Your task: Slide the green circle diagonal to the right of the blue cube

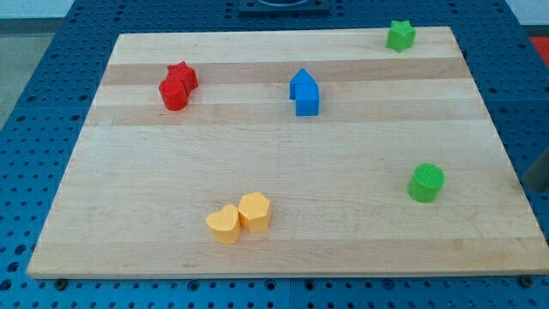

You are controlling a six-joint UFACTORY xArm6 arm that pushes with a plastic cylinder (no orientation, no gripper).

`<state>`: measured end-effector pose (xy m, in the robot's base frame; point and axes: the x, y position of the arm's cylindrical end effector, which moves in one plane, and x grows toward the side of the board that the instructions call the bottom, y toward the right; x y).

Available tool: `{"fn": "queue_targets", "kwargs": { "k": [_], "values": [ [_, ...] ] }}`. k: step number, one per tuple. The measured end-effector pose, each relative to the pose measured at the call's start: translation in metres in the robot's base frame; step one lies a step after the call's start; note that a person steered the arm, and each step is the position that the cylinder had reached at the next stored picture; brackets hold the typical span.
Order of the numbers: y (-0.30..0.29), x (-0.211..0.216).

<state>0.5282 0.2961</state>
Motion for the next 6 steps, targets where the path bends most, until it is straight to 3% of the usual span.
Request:
{"fn": "queue_targets", "kwargs": {
  "k": [2, 3, 4, 5, 6],
  "values": [
    [-0.105, -0.002],
    [-0.149, -0.037],
    [-0.158, -0.033],
    [-0.154, 0.030],
    [-0.178, 0.059]
  ]
}}
